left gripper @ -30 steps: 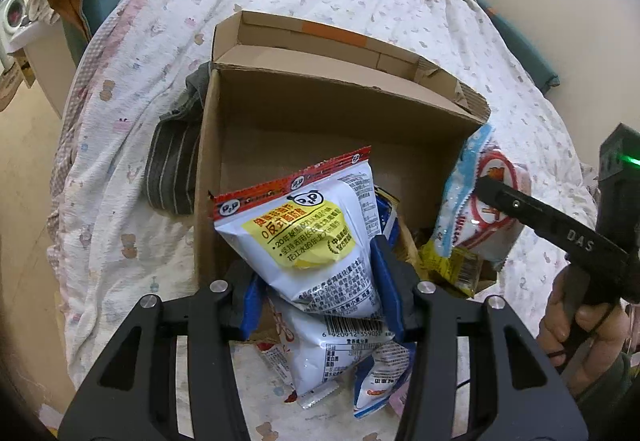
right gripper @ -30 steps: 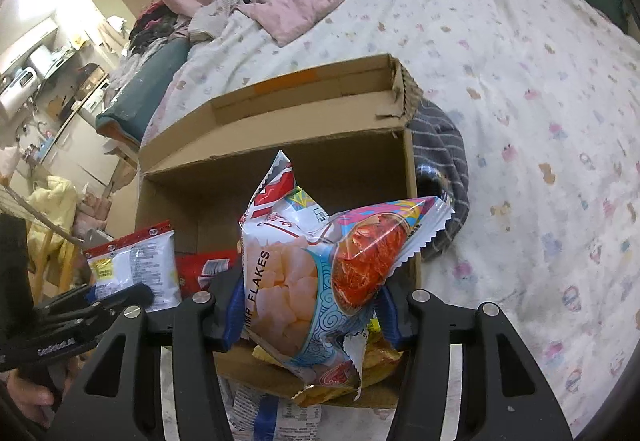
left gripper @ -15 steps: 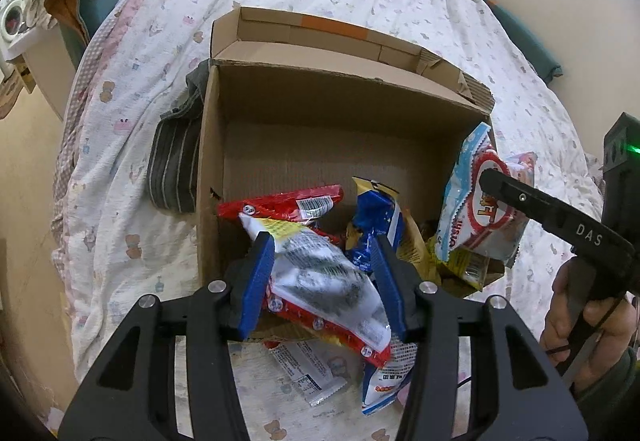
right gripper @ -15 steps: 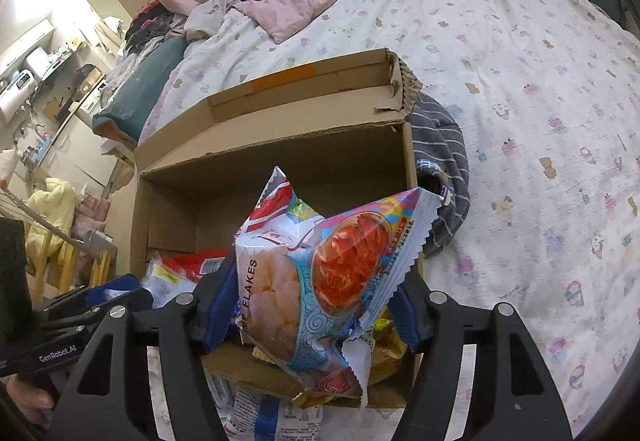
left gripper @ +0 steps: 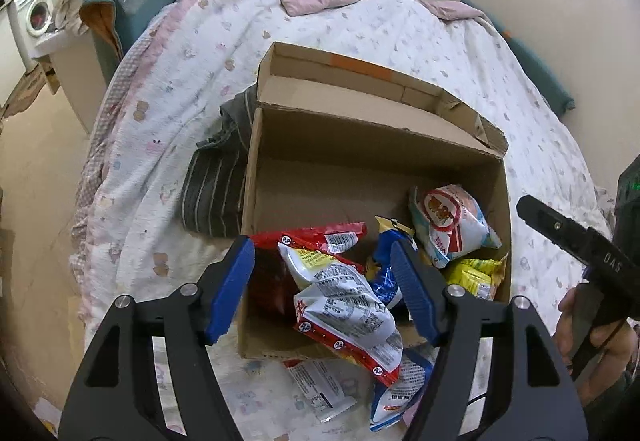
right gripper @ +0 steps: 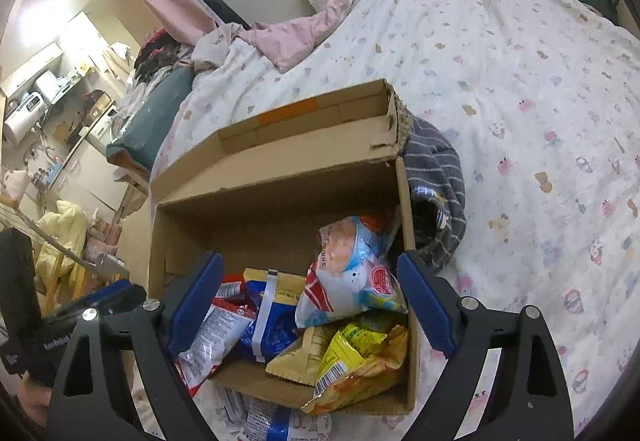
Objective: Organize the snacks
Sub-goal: 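Grasp the pink packet from the bed with the right gripper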
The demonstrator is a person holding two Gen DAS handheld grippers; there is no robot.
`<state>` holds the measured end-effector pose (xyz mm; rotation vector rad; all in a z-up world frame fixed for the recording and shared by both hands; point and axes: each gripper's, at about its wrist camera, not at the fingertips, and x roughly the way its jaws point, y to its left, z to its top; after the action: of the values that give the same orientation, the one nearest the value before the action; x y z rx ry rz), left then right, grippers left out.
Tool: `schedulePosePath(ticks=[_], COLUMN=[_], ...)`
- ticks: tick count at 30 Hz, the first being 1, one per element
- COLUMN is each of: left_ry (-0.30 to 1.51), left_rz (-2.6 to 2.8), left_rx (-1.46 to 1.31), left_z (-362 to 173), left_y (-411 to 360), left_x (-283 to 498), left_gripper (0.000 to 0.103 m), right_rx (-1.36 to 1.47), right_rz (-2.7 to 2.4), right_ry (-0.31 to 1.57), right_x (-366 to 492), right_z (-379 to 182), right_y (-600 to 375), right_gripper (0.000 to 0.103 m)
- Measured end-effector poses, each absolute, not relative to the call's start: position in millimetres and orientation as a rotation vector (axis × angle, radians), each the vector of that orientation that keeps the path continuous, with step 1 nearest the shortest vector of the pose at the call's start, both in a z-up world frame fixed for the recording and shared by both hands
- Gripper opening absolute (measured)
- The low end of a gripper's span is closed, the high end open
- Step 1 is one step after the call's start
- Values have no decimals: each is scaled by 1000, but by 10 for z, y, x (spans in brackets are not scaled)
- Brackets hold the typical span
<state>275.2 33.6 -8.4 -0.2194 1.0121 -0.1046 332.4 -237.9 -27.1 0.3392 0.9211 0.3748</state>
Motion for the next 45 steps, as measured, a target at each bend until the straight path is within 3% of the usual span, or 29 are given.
schedulePosePath(ticks=[15,24,33,45], left_ry=[1130,1106,1054,1073], left_rz=[60,67,2,43], left_rx=[106,27,25,-110], left_z=[-450,-390,-188,-195], left_y=[187,255,267,472], left_x=[2728,2758,2283,1746], left_gripper=[68,68,68,68], right_rx=[317,341,316,145], right_rz=[376,387,398,412], right_ry=[908,925,952,1102], right_x=[3209,3128,2726,2102], right_z=[-205,-172,-170,-560], right_y=[-2424,-2462,-2455,-2258], right_gripper=[91,91,91,91])
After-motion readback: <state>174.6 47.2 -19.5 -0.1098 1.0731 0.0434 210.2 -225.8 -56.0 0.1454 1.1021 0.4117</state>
